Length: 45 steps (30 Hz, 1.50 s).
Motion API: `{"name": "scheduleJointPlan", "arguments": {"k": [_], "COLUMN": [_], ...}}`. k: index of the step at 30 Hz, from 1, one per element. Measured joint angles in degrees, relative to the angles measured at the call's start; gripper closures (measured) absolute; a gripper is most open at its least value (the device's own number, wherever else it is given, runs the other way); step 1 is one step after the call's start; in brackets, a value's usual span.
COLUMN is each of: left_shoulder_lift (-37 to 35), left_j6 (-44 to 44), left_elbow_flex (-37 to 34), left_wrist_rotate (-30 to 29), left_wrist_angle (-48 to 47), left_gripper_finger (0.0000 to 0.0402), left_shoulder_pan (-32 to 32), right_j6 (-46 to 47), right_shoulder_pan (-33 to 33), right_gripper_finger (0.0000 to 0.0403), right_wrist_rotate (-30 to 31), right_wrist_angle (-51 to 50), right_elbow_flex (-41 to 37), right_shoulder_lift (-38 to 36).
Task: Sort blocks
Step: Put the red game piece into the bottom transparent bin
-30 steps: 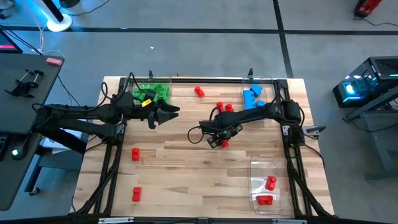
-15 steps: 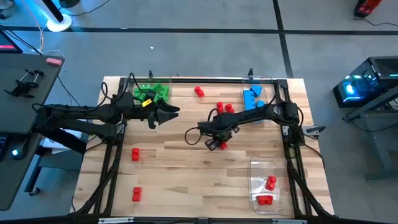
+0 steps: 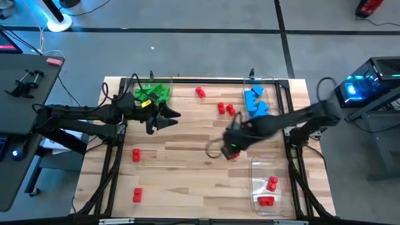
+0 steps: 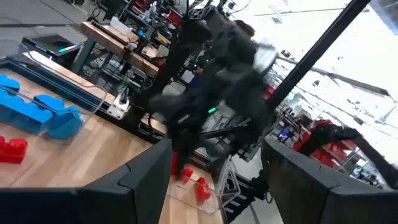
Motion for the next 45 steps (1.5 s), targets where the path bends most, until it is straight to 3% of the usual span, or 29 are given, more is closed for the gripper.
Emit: {"name": "scheduleJointPlan", "arguments": {"k": [5,12,18,22,29,32,35,37,45], "left_shoulder_lift": [0.00,0.00,0.00,0.00,0.00,-0.01,0.00,-0.01,0.00], "left_j6": [1.37,1.43,1.43,1.26,-0.39,-1.71,-2.52,-3.51,-5.20], "left_elbow_flex": [0.00,0.00,0.00,0.00,0.00,0.00,0.00,0.00,0.00], "left_wrist_rotate": [0.51,2.78,2.78,2.92,4.24,4.26,4.27,4.26,3.69], "left_wrist_angle": [-0.12,-0.07,-0.07,-0.07,-0.07,-0.13,-0.26,-0.27,-0.29], "left_gripper_finger": [0.0167,0.0167,0.0167,0.0167,0.0167,0.0167,0.0167,0.0167,0.0167], "left_shoulder_pan": [0.01,0.02,0.02,0.02,0.02,0.02,0.02,0.02,-0.02], "right_j6": [18.37,42.20,58.14,58.40,50.63,44.09,32.86,26.63,7.78], "right_shoulder_pan": [13.07,29.57,37.05,37.71,33.15,29.84,25.79,21.75,-4.77], "right_gripper_finger": [0.0393,0.0398,0.0377,0.0326,0.0210,0.0180,0.0169,0.0168,0.0167], "right_wrist_rotate": [-1.51,-9.39,-13.22,-14.86,-11.97,-2.35,13.03,19.21,20.97], "right_wrist_angle": [-1.39,-8.08,-11.36,-10.46,-11.03,-5.92,3.54,8.19,10.18], "right_elbow_flex": [0.09,-0.47,-5.08,-7.21,-5.77,-3.68,-0.60,0.70,0.92], "right_shoulder_lift": [-5.35,-1.92,-0.50,-0.52,-0.65,-0.65,-0.67,-0.72,1.06]}}
